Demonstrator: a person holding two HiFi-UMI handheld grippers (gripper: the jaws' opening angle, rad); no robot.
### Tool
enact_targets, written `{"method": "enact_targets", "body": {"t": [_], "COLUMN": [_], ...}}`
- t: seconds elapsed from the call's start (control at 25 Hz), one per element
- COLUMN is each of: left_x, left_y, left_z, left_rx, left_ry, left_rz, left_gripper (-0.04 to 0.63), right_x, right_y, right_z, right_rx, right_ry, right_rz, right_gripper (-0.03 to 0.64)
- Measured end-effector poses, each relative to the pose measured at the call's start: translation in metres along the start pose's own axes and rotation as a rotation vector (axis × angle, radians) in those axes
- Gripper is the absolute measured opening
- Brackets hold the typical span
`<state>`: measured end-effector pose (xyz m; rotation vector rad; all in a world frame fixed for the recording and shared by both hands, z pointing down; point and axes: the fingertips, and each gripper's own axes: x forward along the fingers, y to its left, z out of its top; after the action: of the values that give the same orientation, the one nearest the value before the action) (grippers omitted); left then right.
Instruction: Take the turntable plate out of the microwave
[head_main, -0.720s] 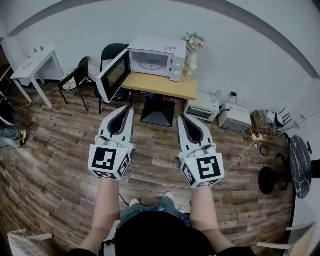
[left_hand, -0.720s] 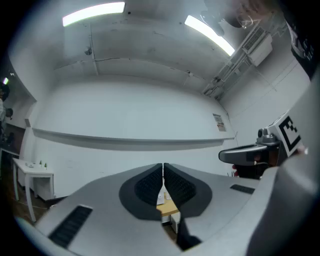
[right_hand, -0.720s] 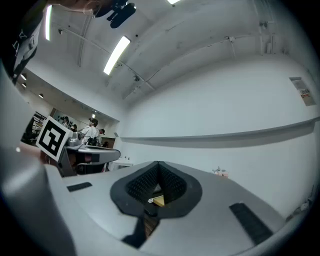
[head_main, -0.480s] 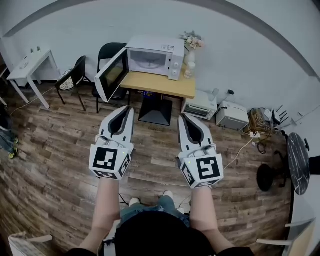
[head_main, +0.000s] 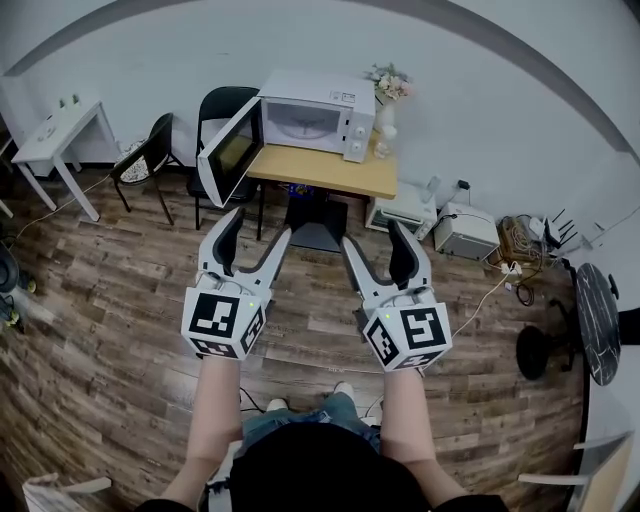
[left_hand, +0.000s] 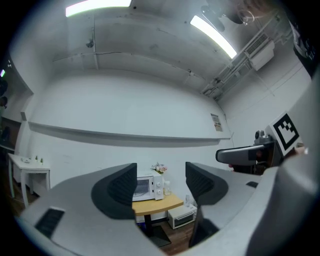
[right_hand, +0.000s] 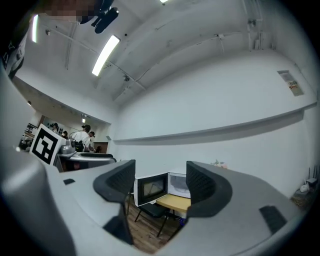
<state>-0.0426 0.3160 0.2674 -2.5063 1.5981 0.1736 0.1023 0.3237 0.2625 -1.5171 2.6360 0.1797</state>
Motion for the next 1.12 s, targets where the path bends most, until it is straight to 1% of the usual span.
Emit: {"method": "enact_targets", "body": {"t": [0.04,0.16,0.24,0.32,0.4,0.48,0.56,0.64,0.72,0.92,1.12], "left_x": [-0.001,-0.003,-0.004,-0.005,-0.005,-0.003,0.002,0.009,0.018,0.06,0.118], "left_y": [0.005,0.019,0.025,0.029,0.034,0.039,0.045,0.053,0.06,0.075,0.093], "left_z": [-0.002,-0.01,-0.013,-0.012,-0.012,-0.015,-0.023,-0.03,-0.035,-0.05,-0.058], "left_rx": [0.001,-0.003,0.015,0.035,0.015,-0.029,-0.08,-0.138,-0.171,-0.162,-0.14], "left_ry": [0.011,0.054,0.075,0.08,0.069,0.055,0.059,0.062,0.048,0.053,0.068], "left_rz": [0.005,0.011,0.005,-0.011,-0.019,-0.014,-0.012,-0.011,-0.01,0.007,0.029], "left_gripper": [0.301,0.352,0.356,0.354,0.354,0.354,0.354,0.351,0.351,0.351,0.351], "right_x": [0.003,0.014,0.019,0.021,0.022,0.023,0.028,0.037,0.048,0.092,0.147], "right_y": [0.003,0.015,0.023,0.028,0.028,0.023,0.016,0.009,0.002,-0.024,-0.059], "right_z": [-0.002,-0.013,-0.02,-0.022,-0.023,-0.027,-0.031,-0.031,-0.033,-0.045,-0.053], "right_rx": [0.0,0.003,0.026,0.048,0.052,0.052,0.053,0.04,0.023,0.037,0.056], "right_ry": [0.007,0.064,0.122,0.143,0.14,0.144,0.14,0.116,0.09,0.055,0.058], "right_rz": [-0.008,-0.018,-0.017,-0.03,-0.052,-0.066,-0.076,-0.087,-0.092,-0.07,-0.039], "right_gripper": [0.313,0.333,0.333,0.333,0.331,0.331,0.331,0.331,0.331,0.333,0.331]}}
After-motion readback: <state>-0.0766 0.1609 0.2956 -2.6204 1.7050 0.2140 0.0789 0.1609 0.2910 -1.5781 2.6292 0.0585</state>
